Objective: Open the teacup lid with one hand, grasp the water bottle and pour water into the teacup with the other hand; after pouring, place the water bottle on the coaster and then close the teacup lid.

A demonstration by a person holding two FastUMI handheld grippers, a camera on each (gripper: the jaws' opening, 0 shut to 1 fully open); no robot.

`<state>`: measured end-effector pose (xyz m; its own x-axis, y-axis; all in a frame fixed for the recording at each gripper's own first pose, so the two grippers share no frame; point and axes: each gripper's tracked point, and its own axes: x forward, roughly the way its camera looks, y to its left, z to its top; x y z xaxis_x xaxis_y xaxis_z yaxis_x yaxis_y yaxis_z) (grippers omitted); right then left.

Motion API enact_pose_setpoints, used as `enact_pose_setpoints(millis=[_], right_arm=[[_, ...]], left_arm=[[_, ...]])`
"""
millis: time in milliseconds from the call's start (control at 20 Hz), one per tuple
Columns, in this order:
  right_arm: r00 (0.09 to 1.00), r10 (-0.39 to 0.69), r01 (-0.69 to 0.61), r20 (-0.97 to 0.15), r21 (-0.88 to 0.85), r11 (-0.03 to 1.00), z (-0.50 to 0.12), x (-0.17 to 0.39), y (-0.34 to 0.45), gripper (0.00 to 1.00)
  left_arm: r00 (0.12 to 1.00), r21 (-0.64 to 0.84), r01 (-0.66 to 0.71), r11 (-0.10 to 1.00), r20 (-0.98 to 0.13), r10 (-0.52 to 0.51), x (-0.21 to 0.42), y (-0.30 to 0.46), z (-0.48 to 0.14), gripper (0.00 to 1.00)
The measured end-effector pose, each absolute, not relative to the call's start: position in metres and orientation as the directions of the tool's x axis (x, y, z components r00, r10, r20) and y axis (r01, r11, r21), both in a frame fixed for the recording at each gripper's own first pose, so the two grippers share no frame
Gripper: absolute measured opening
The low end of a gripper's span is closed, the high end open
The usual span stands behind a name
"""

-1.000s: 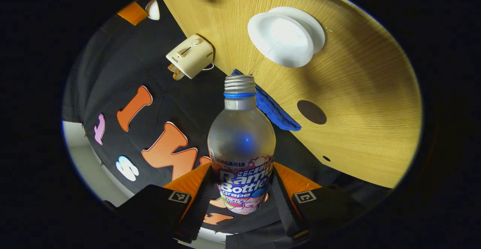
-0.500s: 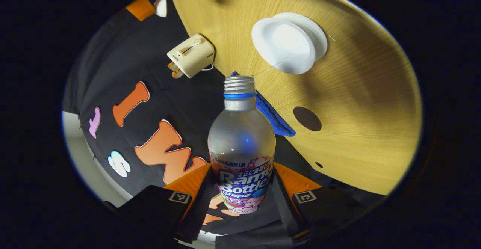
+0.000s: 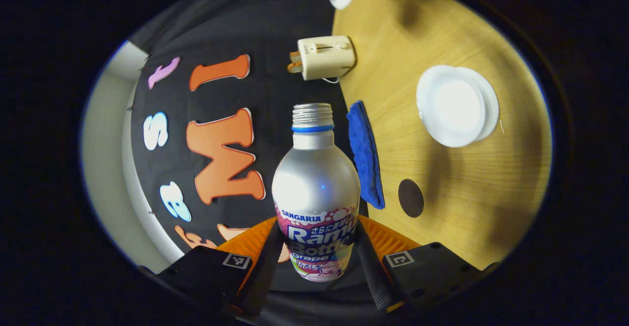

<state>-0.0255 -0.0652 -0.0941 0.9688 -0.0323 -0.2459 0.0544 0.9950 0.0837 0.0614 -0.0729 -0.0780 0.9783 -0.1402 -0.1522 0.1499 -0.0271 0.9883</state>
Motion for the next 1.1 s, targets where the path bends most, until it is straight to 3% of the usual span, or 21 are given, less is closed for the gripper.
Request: enact_pose_setpoints(millis=[250, 500, 800, 950, 1000, 1100], right_arm=[[0.965, -0.030, 0.055, -0.262, 0.087, 0.995, -0.094, -0.017, -0.056, 0.19], [0.963, -0.029, 0.047, -0.269, 0.062, 0.997, -0.090, -0.010, -0.044, 0.19], [0.960, -0.018, 0.029, -0.280, 0.033, 0.999, -0.087, 0.002, -0.029, 0.19], [0.960, -0.014, 0.020, -0.281, 0.021, 1.000, -0.086, 0.008, -0.022, 0.19], [0.959, -0.008, 0.014, -0.282, 0.017, 1.000, -0.087, 0.009, -0.019, 0.19], [0.959, -0.004, 0.005, -0.282, 0.004, 1.000, -0.087, 0.011, -0.016, 0.19]], left_arm=[[0.989, 0.883, 0.146, 0.446, -0.144, -0.037, 0.064, -0.055, -0.079, 0.83], [0.994, 0.673, 0.079, 0.735, -0.113, -0.003, 0.074, -0.050, -0.082, 0.83], [0.996, 0.376, 0.033, 0.926, -0.084, -0.001, 0.086, -0.044, -0.077, 0.83], [0.993, 0.228, -0.001, 0.974, -0.111, 0.028, 0.095, -0.042, -0.086, 0.79], [0.992, 0.176, -0.009, 0.984, -0.119, 0.031, 0.097, -0.043, -0.087, 0.83], [0.993, 0.092, -0.018, 0.996, -0.115, 0.028, 0.094, -0.045, -0.088, 0.83]])
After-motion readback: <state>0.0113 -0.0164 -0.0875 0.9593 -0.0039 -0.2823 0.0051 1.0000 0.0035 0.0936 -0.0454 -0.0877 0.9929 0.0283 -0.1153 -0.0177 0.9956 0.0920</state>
